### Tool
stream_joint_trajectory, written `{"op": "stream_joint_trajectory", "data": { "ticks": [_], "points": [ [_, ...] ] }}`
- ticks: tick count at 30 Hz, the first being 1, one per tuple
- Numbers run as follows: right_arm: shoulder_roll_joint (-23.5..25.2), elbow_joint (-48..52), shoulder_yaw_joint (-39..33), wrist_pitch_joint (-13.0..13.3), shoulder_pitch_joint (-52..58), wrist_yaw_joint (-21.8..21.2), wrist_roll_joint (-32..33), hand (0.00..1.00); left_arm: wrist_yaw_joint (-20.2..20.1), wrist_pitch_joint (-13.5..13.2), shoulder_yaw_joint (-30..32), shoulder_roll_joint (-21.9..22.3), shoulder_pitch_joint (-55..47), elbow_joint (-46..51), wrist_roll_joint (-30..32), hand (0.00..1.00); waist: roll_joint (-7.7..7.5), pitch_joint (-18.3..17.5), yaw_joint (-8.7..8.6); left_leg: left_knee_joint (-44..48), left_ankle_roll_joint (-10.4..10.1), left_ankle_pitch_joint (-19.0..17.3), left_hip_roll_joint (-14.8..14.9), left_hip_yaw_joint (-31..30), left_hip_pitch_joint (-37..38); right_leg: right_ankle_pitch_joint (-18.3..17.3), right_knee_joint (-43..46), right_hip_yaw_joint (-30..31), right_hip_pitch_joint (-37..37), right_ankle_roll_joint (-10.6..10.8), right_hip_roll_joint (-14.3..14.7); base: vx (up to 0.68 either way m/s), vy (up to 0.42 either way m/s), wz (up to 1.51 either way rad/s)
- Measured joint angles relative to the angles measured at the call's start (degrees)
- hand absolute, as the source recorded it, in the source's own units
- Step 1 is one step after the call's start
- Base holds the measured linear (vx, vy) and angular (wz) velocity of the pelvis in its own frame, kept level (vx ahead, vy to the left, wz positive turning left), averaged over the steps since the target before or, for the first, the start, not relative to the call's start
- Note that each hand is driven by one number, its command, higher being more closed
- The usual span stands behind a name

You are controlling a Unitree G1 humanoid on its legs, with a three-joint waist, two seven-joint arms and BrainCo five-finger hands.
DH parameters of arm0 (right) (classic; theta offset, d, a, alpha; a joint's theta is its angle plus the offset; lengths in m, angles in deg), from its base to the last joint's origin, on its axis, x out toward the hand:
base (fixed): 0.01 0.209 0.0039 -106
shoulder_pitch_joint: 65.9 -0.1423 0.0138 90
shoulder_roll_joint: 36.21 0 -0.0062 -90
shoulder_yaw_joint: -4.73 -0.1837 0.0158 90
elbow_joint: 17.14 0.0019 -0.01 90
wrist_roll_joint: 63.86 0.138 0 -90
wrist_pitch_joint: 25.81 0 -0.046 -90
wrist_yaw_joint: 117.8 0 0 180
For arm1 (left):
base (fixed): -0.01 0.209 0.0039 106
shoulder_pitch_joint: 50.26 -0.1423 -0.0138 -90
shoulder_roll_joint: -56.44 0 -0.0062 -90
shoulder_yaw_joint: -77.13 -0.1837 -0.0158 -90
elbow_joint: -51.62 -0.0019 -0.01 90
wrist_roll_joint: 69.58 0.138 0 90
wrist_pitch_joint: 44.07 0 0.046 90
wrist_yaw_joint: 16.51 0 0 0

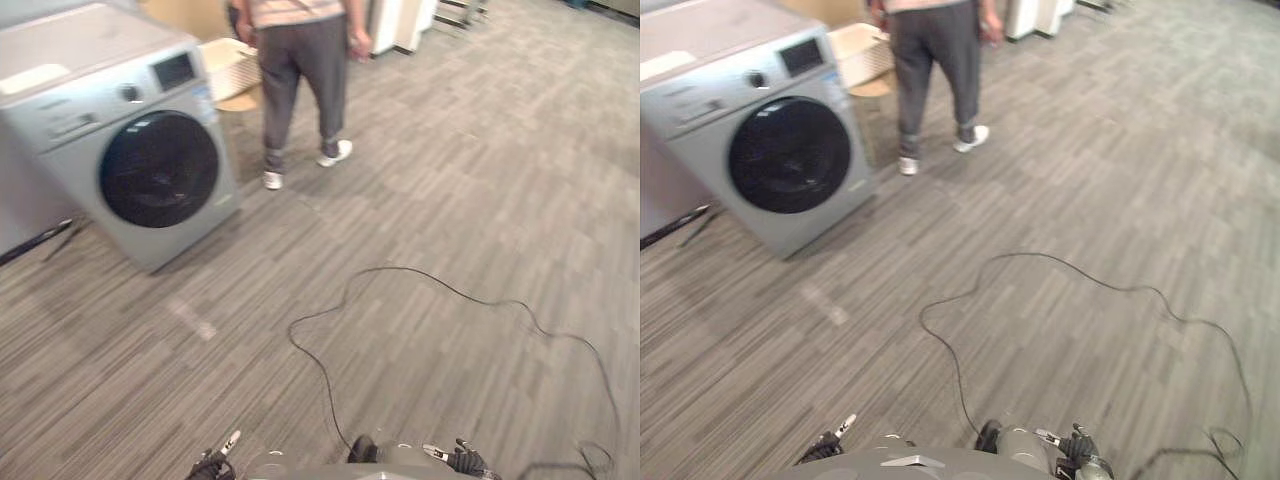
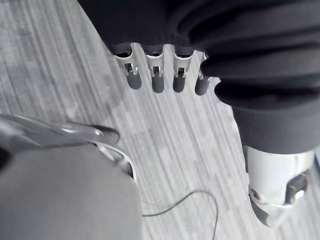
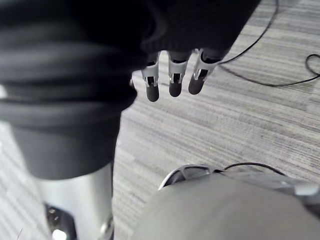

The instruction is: Organize washtable

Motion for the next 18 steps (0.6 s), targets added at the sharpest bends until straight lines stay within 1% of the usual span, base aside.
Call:
{"op": "stream_joint_trajectory", "data": {
  "ticks": [1, 2, 3, 4, 5, 6, 7, 8, 9, 10, 11, 12, 13, 14, 15, 16, 17, 18],
  "points": [
    [0.81, -1.03, -1.48, 0.15, -0.05, 0.03, 0.07, 0.0, -0.03, -0.14, -0.93, -0.81, 0.12, -0.02, 0.07, 0.0, -0.69, 0.64, -0.62, -1.55, -1.62, 0.47, 1.0, 1.23, 1.68, 2.07, -2.57, 0.31, -0.86, 0.17, -1.08, -0.01, -0.054, -0.5],
    [1.21, -1.35, -2.33, 0.14, -0.1, 0.02, 0.06, 0.0, -0.04, -0.17, -0.94, -1.18, 0.09, -0.1, 0.11, 0.0, -1.14, 0.94, -0.83, -1.95, -2.66, 0.47, 1.23, 1.67, 2.54, 3.13, -3.58, 0.55, -1.08, 0.47, -1.51, 0.03, -0.155, -0.57],
    [1.97, -2.06, -3.67, 0.03, 0.2, 0.02, 0.03, 0.0, 0.04, -0.19, -0.83, -1.68, 0.07, -0.11, 0.16, 0.0, -2.05, 1.45, -0.81, -2.53, -4.6, 0.01, 1.46, 2.41, 4.55, 7.65, -3.1, 0.22, -1.08, 0.49, -2.81, 0.1, -0.325, -0.5],
    [2.01, -2.38, -5.27, -0.4, 0.41, -0.15, 0.06, 0.0, 0.13, -0.18, -0.56, -1.07, -0.01, -0.84, 0.26, 0.0, -0.52, 1.73, -0.99, -3.83, -4.83, -0.57, 3.58, 2.75, 6.13, 5.69, -0.02, 0.29, -1.53, -2.37, -1.05, 0.14, -0.379, -0.44],
    [1.92, -2.35, -5.57, -0.57, 0.79, -0.18, 0.02, 0.0, 0.09, -0.16, -0.23, -0.71, -0.26, -1.27, 0.38, 0.0, -0.02, 1.4, -1.35, -4.5, -4.66, -0.66, 4.28, 2.71, 6.72, 3.72, 1.57, 0.31, -2.27, -2.82, -0.33, 0.23, -0.451, -0.31],
    [1.96, -2.2, -7.16, -0.82, 1.13, -0.22, 0.02, 0.0, 0.09, -0.17, 0.83, 0.03, -0.33, -1.65, 0.48, 0.0, 0.64, 0.75, -1.92, -4.91, -4.22, -0.86, 5.67, 2.45, 7.58, -0.08, 4.74, 0.22, -3.44, -3.81, 1.09, 0.3, -0.449, -0.29],
    [2.11, -2.2, -8.57, -1.08, 1.07, -0.17, 0.02, 0.0, 0.09, 0.0, 2.22, 0.49, -0.52, -1.84, 0.51, 0.0, 1.09, 0.72, -2.19, -2.29, -5.44, 0.79, 7.17, 0.54, 7.34, -2.62, 6.35, 0.49, -3.53, -5.03, 2.39, 0.29, -0.473, -0.39],
    [2.21, -2.22, -9.07, -1.14, 1.13, -0.16, 0.04, 0.0, 0.04, 0.16, 3.15, 0.69, -0.73, -1.79, 0.62, 0.0, 1.07, 0.69, -2.13, 0.55, -5.48, 1.41, 8.01, -0.84, 6.71, -3.34, 6.69, 0.85, -3.28, -5.36, 2.92, 0.26, -0.499, -0.54],
    [2.29, -2.02, -9.49, -1.06, 1.43, -0.19, 0.09, 0.0, 0.01, 0.38, 5.16, 1.14, -1.21, -1.71, 1.12, 0.0, 1.48, 0.67, -2.24, 11.13, -5.41, 1.82, 10.41, -4.24, 3.49, -4.65, 6.35, 1.86, -1.67, -5.76, 4.51, 0.28, -0.448, -0.64],
    [1.68, -1.75, -9.43, -1.11, 1.46, -0.22, 0.09, 0.0, -0.03, 0.89, 6.24, 1.27, -1.53, -1.68, 1.6, 0.0, 2.36, 1.24, -2.4, 28.5, -3.42, 3.8, 13.03, -8.71, -2.42, -5.49, 4.98, 3.46, 1.27, -6.62, 6.81, 0.29, -0.392, -0.68],
    [1.17, -1.96, -8.97, -1.14, 1.47, -0.21, 0.09, 0.0, -0.05, 1.13, 5.81, 1.54, -2.08, -1.69, 2.21, 0.0, 2.41, 1.36, -2.21, 37.12, -3.19, 4.05, 13.19, -11.18, -5.32, -5.79, 4.2, 4.16, 2.56, -7.13, 7.77, 0.31, -0.261, -0.72],
    [0.61, -1.99, -8.04, -1.18, 1.15, -0.21, 0.09, 0.0, -0.16, 1.43, 5.18, 2.14, -2.8, -1.57, 2.59, 0.0, 3.17, 1.45, -2.06, 47.66, -3.49, 3.45, 12.22, -14.44, -9.02, -5.88, 2.83, 5.33, 5.2, -8.69, 9.11, 0.33, -0.211, -0.76],
    [0.16, -2.02, -6.39, -1.16, 0.75, 0.05, 0.08, 0.0, 0.16, 1.4, 4.39, 2.15, -3.11, -1.07, 2.46, 0.0, 3.2, 1.69, -1.75, 56.09, -3.72, 1.69, 8.78, -17.36, -12.52, -6.67, 0.93, 7.62, 8.72, -9.91, 10.28, 0.41, -0.239, -0.9],
    [-0.05, -2.05, -5.16, -1.06, 0.31, 0.29, 0.55, 0.0, 0.55, 1.24, 3.05, 2.06, -3.3, 0.46, 1.93, 0.0, 2.94, 1.79, -0.99, 58.27, -4.57, -0.3, 4.16, -19.19, -16.07, -6.78, -1.34, 9.37, 11.66, -10.1, 10.68, 0.41, -0.213, -0.86],
    [-0.41, -2.22, -3.91, -1.04, -0.2, 0.32, 1.77, 0.0, 0.75, 0.83, 2.03, 1.92, -3.29, 1.56, 0.94, 0.0, 2.66, 1.82, -0.33, 56.82, -5.21, -1.8, 1.0, -19.92, -19.23, -6.61, -3.25, 10.78, 13.47, -9.92, 10.95, 0.32, -0.134, -0.87],
    [-0.72, -3.33, -3.16, -0.91, -1.41, 0.29, 2.28, 0.0, 1.1, 0.46, 1.15, 1.91, -3.45, 2.56, -0.27, 0.0, 2.36, 1.95, 0.2, 53.11, -4.32, -3.25, -0.49, -18.95, -21.8, -5.85, -4.89, 12.52, 15.08, -8.91, 11.1, 0.09, -0.025, -0.91],
    [-0.85, -4.2, -2.18, -0.92, -3.0, 0.3, 2.28, 0.0, 1.41, -0.22, 1.04, 1.8, -3.57, 2.94, -1.42, 0.0, 1.95, 2.34, 0.83, 45.77, -2.93, -4.5, -1.09, -17.02, -24.57, -5.56, -7.14, 14.37, 17.82, -8.38, 11.16, -0.06, 0.027, -0.78],
    [-0.74, -4.13, -1.96, -0.88, -3.53, 0.25, 2.27, 0.0, 1.53, -0.51, 1.06, 1.82, -3.55, 3.01, -1.77, 0.0, 1.84, 2.73, 0.83, 41.45, -2.55, -4.7, -1.22, -16.49, -25.72, -5.42, -8.44, 14.9, 19.54, -7.93, 11.18, -0.22, 0.061, -0.69]
  ]
}}
